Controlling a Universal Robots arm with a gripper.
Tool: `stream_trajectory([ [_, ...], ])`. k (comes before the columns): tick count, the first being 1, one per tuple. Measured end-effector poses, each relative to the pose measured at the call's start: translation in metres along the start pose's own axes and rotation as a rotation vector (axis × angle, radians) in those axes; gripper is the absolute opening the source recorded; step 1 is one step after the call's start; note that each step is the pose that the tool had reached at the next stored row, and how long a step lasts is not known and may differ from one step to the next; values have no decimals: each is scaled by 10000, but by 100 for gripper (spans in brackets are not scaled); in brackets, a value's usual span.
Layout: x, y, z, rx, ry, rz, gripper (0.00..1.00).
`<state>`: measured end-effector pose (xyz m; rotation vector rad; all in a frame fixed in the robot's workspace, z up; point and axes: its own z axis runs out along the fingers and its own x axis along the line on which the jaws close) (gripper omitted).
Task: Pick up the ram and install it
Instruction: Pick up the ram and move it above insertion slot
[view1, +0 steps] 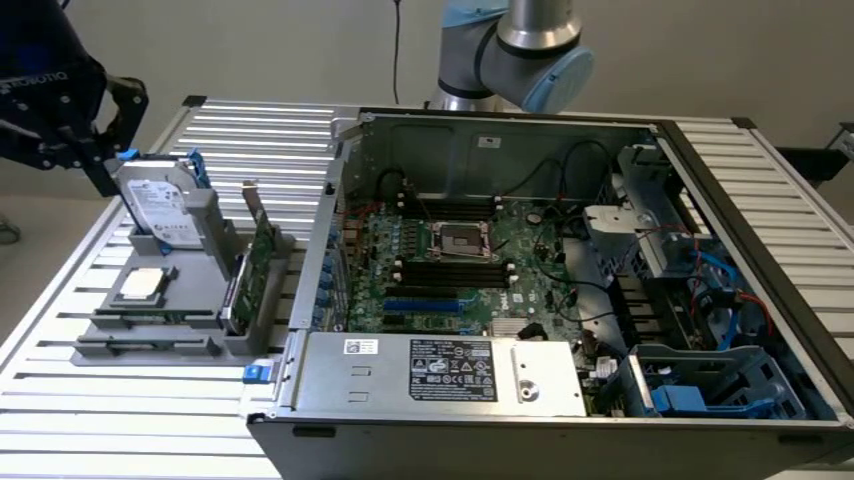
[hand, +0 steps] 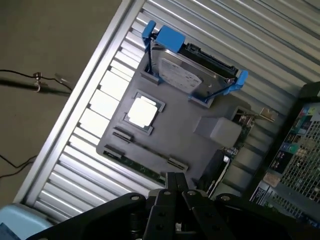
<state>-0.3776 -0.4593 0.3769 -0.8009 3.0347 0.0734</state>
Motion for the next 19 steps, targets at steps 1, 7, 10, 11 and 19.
stream_trajectory([
  [1, 0, 0, 1, -2, 7, -181, 11],
  [7, 0, 0, 5, -17, 56, -1257, 11],
  [10, 0, 0, 7, -25, 81, -1813, 11],
  [11, 0, 0, 7, -28, 89, -1993, 11],
  [19, 0, -1, 13, -48, 155, -3446, 11],
])
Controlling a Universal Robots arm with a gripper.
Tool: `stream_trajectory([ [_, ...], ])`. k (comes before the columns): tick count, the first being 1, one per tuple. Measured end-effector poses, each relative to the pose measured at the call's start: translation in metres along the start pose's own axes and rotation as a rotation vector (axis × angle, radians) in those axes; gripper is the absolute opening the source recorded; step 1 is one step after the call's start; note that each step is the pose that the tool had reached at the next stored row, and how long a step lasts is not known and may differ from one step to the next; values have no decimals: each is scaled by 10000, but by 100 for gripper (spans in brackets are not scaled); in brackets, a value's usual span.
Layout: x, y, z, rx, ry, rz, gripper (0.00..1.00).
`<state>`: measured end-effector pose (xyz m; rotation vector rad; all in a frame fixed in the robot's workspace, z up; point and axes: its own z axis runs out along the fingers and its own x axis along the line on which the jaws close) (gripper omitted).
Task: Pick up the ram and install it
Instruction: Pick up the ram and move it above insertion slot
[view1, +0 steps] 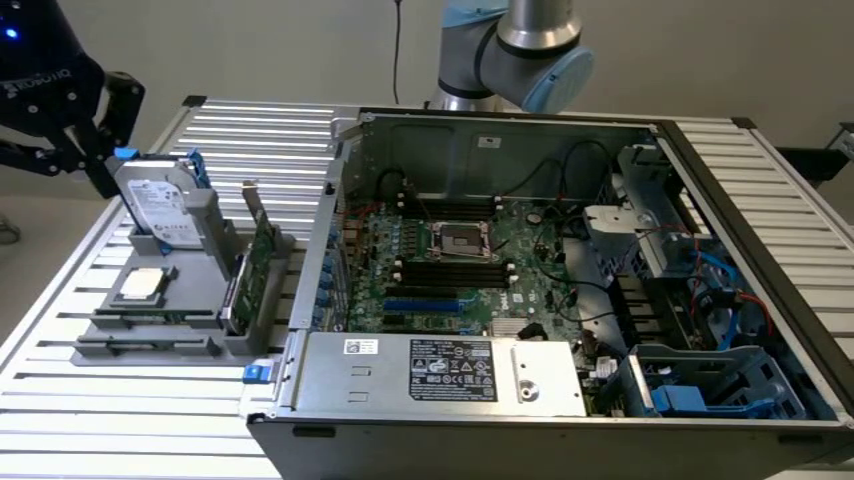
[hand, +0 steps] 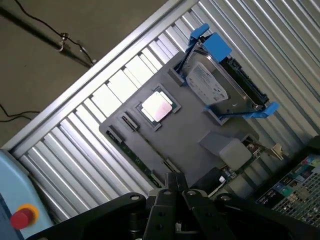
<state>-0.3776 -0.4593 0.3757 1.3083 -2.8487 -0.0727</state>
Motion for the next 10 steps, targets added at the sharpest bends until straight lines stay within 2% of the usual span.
stream_trajectory([
  [10, 0, -1, 7, -25, 81, -1819, 11],
])
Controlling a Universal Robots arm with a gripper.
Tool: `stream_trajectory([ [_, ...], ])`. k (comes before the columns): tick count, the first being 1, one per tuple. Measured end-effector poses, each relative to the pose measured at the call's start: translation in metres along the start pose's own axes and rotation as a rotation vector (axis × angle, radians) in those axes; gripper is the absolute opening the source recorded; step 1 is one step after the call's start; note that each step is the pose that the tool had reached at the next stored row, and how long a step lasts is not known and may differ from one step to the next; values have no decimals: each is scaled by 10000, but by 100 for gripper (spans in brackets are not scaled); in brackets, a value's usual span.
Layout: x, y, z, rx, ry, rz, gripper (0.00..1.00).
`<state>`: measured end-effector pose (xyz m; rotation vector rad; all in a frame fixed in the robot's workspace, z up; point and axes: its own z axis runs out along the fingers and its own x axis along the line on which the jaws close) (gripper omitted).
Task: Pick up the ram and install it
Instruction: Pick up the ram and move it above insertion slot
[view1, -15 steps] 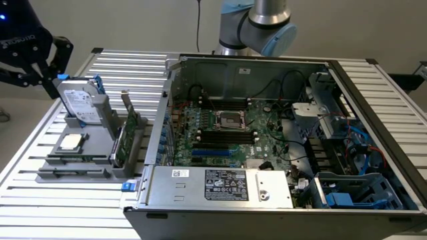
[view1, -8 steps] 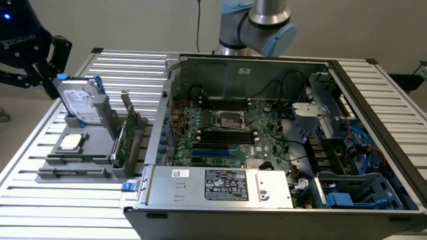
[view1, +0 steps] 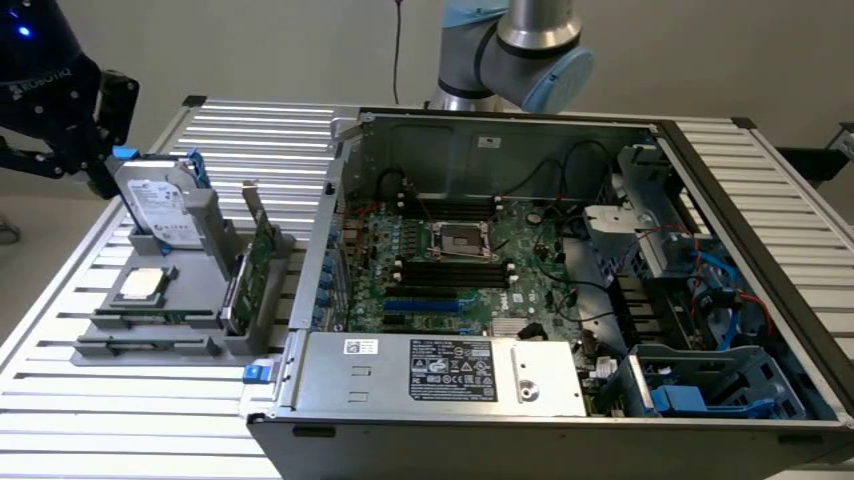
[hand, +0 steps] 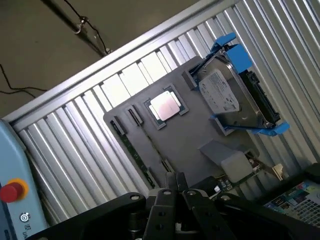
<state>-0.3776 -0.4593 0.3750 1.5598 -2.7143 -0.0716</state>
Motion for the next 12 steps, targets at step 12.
stream_trajectory([
  [12, 0, 0, 11, -25, 95, -2178, 11],
])
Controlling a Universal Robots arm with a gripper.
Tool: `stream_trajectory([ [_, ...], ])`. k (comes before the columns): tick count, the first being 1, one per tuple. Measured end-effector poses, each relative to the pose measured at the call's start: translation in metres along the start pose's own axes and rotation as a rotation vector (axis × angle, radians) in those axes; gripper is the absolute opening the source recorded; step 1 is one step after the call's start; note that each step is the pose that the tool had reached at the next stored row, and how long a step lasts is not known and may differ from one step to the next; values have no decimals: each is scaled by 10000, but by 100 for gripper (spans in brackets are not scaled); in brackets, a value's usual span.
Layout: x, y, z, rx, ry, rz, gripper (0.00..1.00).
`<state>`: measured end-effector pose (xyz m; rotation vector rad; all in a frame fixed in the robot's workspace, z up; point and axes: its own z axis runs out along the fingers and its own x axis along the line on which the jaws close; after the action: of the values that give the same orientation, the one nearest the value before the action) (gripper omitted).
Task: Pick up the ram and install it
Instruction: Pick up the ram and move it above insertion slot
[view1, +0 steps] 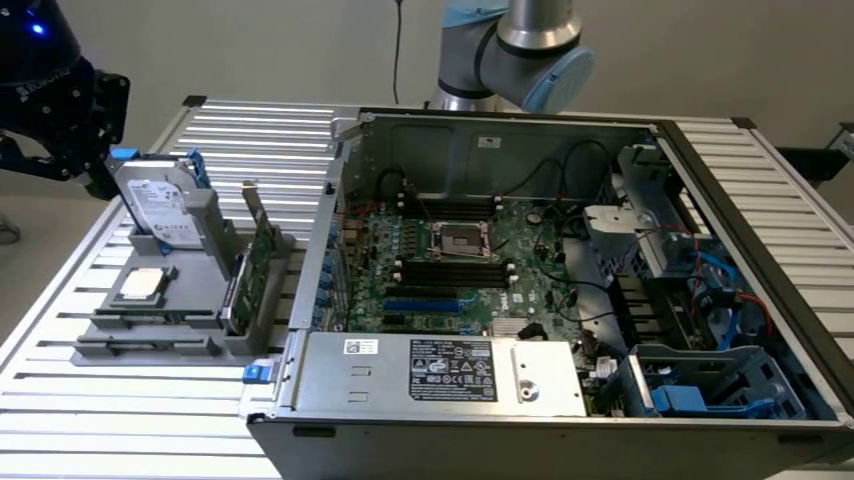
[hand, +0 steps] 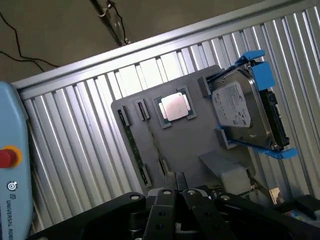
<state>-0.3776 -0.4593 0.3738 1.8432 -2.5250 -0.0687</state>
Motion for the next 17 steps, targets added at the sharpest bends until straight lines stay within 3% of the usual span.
stream_trajectory([
  [4, 0, -1, 8, 25, 31, -724, 11],
  [17, 1, -3, 52, 363, 182, -3102, 11],
])
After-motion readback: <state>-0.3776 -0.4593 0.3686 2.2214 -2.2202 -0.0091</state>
